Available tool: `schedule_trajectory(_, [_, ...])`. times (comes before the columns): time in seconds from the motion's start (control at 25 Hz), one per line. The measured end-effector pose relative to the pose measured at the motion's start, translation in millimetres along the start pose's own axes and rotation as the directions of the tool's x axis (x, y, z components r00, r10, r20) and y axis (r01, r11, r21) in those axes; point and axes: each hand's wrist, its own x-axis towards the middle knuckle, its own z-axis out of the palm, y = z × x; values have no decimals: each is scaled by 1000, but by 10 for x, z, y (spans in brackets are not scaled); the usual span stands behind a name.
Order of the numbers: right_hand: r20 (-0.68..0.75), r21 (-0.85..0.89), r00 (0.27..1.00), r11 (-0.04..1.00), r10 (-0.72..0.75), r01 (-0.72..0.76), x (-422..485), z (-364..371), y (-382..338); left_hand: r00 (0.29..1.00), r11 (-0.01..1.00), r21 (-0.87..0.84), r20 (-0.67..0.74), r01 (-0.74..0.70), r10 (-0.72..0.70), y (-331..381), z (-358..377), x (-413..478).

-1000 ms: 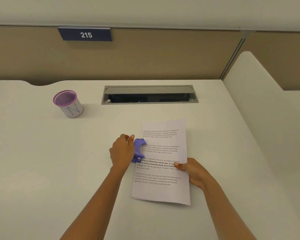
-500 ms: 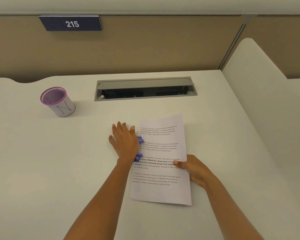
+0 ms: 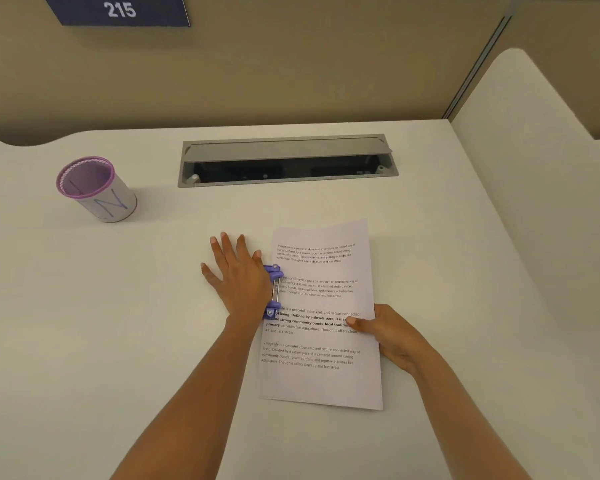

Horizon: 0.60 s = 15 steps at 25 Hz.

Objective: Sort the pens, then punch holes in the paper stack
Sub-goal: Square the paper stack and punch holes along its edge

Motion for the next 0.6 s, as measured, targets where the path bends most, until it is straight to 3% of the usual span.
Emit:
schedule_trajectory(0.32, [-22, 6, 1000, 1000, -9, 9, 8, 16, 6, 998, 1000, 27, 55, 4, -6, 17, -29, 47])
schedule_trajectory(0.6, [-50, -14, 998, 999, -31, 30, -85, 19, -111, 991, 969, -238, 126, 62, -32, 183, -241, -52])
